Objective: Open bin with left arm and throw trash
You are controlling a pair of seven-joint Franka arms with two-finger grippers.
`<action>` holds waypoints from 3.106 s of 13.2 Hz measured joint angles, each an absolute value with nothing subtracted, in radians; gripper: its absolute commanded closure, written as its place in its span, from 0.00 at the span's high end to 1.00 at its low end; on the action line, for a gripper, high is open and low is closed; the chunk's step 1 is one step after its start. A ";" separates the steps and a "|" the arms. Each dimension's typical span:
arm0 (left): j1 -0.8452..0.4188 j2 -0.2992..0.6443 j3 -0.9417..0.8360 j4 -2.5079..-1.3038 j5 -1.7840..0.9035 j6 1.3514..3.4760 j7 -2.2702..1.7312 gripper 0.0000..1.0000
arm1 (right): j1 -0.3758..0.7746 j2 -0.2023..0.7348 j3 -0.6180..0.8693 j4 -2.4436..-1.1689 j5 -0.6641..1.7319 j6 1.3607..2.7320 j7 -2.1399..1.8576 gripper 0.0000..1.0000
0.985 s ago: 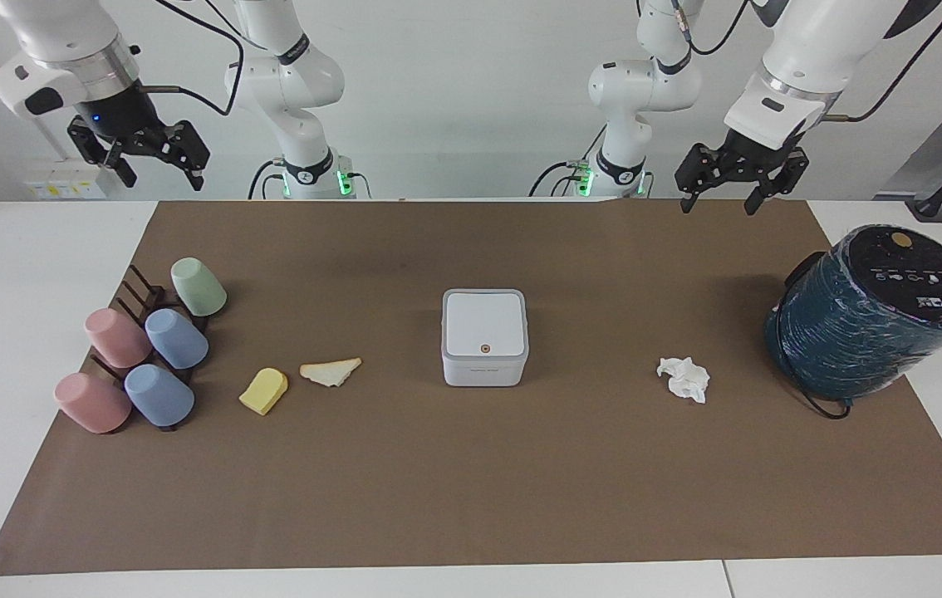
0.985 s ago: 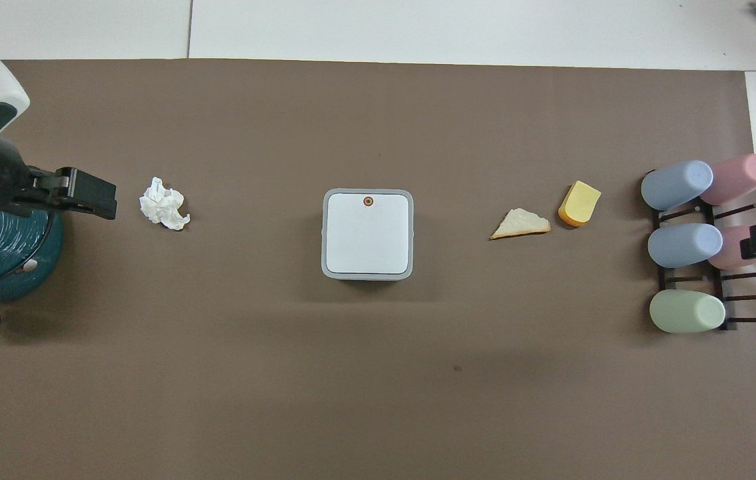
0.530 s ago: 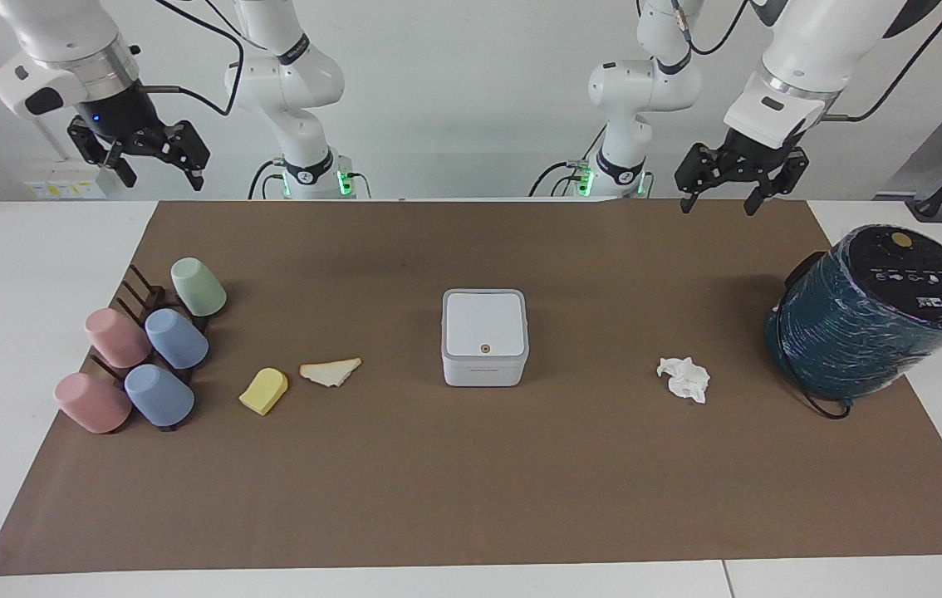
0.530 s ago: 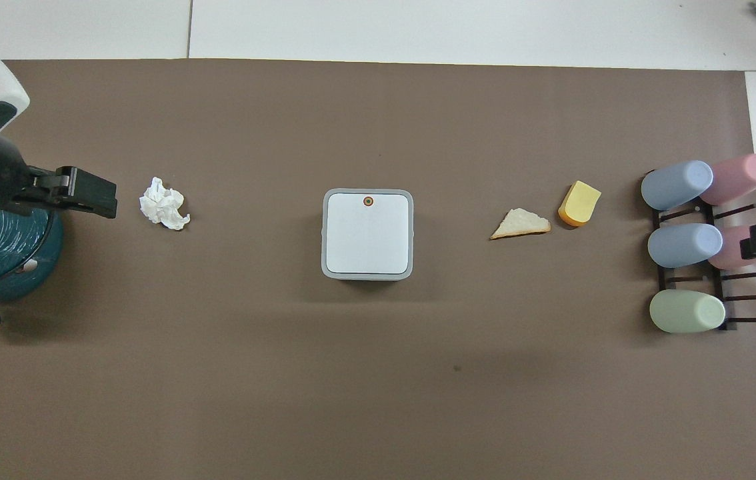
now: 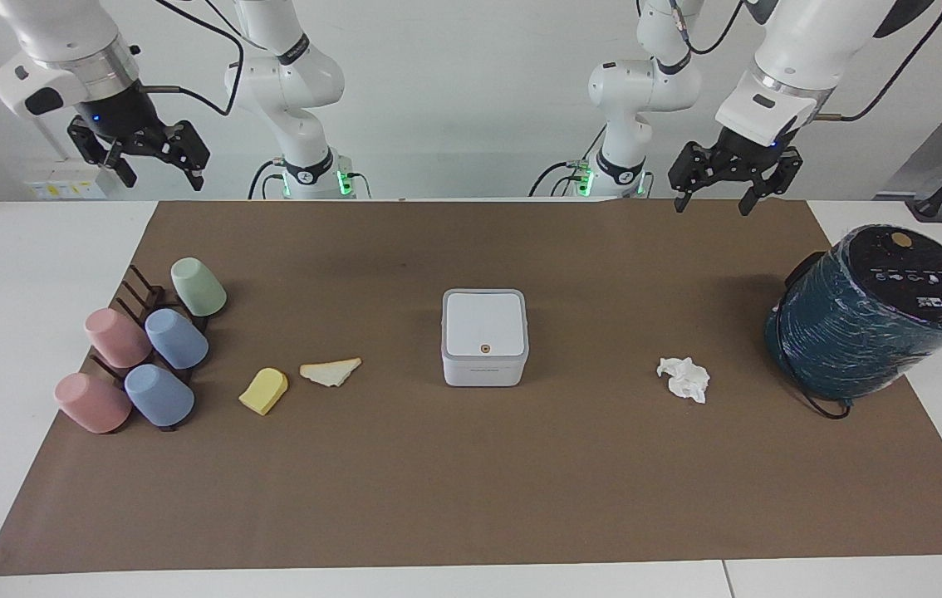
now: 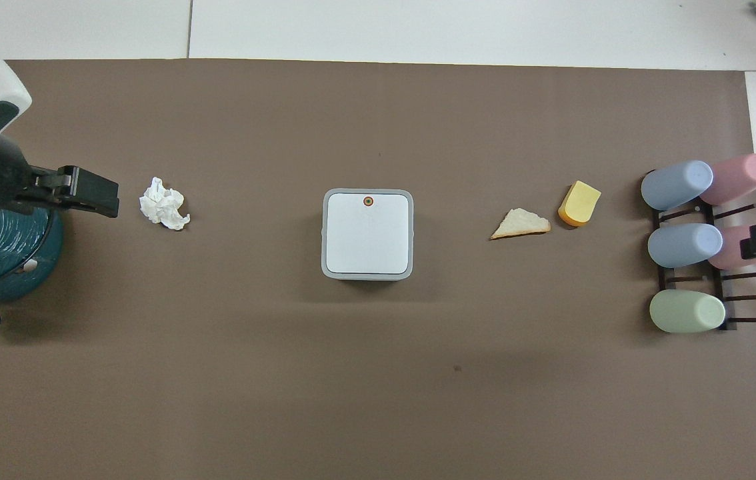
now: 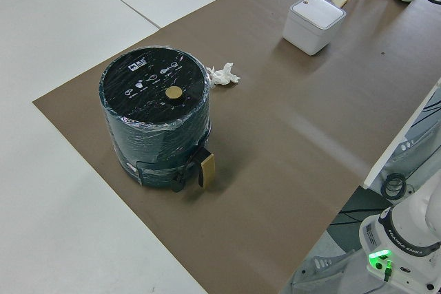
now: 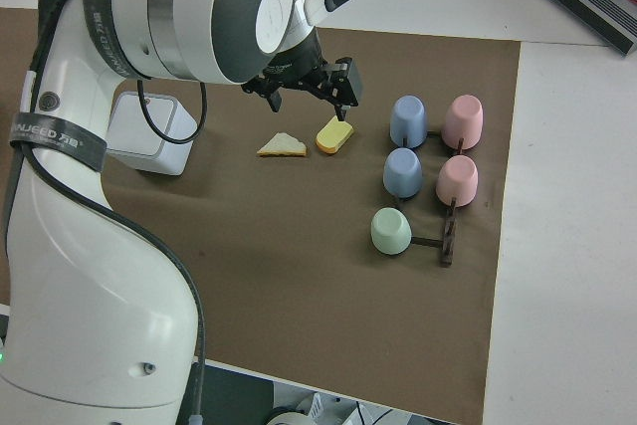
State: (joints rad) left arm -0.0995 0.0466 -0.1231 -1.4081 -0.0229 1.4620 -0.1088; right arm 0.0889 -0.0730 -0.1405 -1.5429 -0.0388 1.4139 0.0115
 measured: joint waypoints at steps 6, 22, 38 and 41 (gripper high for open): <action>-0.100 0.047 -0.127 -1.408 -0.023 1.463 -0.109 1.00 | 0.089 -0.073 -0.140 -1.543 -0.039 1.414 0.012 1.00; -0.100 0.047 -0.128 -1.408 -0.023 1.472 -0.109 0.99 | 0.089 -0.073 -0.140 -1.543 -0.039 1.414 0.012 1.00; -0.264 -0.001 -0.139 -1.613 -0.024 1.714 -0.279 0.00 | 0.085 -0.073 -0.142 -1.543 -0.039 1.417 0.012 1.00; -0.309 0.006 -0.139 -1.652 -0.024 1.789 -0.347 0.00 | 0.085 -0.075 -0.147 -1.561 -0.039 1.476 0.012 1.00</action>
